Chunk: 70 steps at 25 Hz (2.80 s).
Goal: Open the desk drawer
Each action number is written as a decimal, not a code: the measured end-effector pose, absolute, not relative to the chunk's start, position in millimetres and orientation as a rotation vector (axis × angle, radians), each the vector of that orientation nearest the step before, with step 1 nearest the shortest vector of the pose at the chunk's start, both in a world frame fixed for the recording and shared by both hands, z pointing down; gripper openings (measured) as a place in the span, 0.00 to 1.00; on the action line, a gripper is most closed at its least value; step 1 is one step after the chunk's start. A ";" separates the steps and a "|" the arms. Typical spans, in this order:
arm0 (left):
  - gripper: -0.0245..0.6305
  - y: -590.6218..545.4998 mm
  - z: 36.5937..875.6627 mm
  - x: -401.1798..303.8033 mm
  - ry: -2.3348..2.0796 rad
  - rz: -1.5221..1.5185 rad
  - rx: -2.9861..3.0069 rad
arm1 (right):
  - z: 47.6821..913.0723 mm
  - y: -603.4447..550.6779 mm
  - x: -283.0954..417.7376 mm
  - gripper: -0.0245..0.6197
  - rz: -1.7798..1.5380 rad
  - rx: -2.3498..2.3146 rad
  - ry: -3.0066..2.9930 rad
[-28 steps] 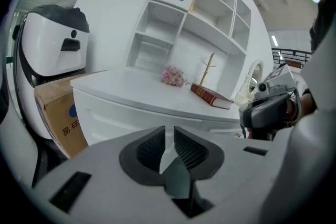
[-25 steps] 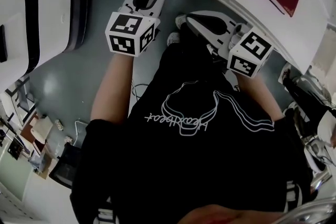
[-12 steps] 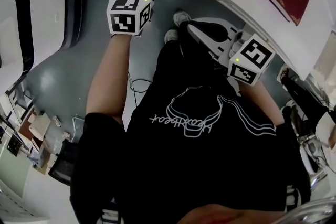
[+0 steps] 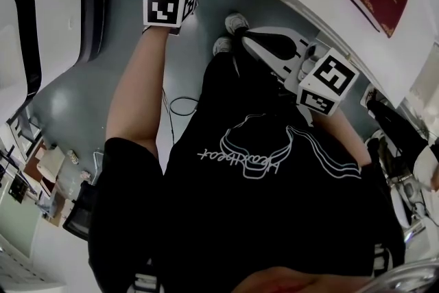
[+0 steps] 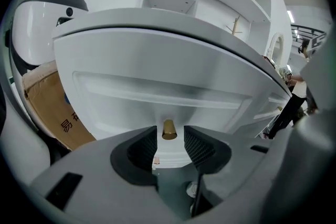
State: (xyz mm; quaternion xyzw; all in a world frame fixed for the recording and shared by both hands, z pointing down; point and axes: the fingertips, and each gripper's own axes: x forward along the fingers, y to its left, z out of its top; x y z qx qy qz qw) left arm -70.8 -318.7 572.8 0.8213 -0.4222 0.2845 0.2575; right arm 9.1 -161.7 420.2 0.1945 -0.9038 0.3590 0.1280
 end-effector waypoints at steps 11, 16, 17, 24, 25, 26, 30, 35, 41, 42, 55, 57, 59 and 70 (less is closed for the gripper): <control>0.18 -324.0 580.3 -68.1 -1.147 0.808 2.218 | 420.1 -166.6 7.3 0.05 1.044 0.568 -2.630; 0.18 -323.8 580.7 -67.6 -1.124 0.817 2.226 | 419.5 -166.9 3.1 0.05 1.044 0.563 -2.636; 0.18 -323.6 580.8 -67.6 -1.121 0.818 2.228 | 419.5 -166.7 1.9 0.05 1.044 0.562 -2.637; 0.18 -320.8 580.0 -69.1 -1.118 0.826 2.230 | 418.7 -163.8 -2.8 0.05 1.056 0.553 -2.643; 0.18 -320.4 579.8 -69.6 -1.119 0.826 2.230 | 418.3 -163.4 -3.3 0.05 1.054 0.554 -2.643; 0.18 -319.7 579.5 -70.3 -1.120 0.826 2.230 | 417.9 -163.1 -4.0 0.05 1.053 0.555 -2.644; 0.18 -316.0 579.5 -72.2 -1.122 0.828 2.228 | 417.1 -161.9 -4.9 0.05 1.051 0.551 -2.645; 0.18 -311.0 580.1 -73.9 -1.121 0.832 2.226 | 415.1 -159.0 -7.0 0.05 1.045 0.543 -2.652; 0.18 -303.0 580.4 -77.9 -1.129 0.830 2.224 | 412.3 -154.1 -10.9 0.05 1.028 0.538 -2.658; 0.18 -301.5 580.2 -79.2 -1.128 0.830 2.223 | 411.6 -153.4 -12.1 0.05 1.025 0.538 -2.659; 0.18 -279.9 580.2 -91.1 -1.131 0.834 2.225 | 408.1 -141.7 -23.7 0.05 1.000 0.531 -2.665; 0.17 -276.3 579.8 -93.4 -1.131 0.830 2.226 | 407.2 -140.4 -25.7 0.05 1.000 0.535 -2.666; 0.17 -272.7 579.6 -95.6 -1.132 0.829 2.228 | 406.8 -138.6 -27.6 0.05 1.000 0.537 -2.667; 0.17 -254.5 579.4 -105.4 -1.118 0.832 2.234 | 403.5 -124.6 -40.2 0.05 0.988 0.529 -2.669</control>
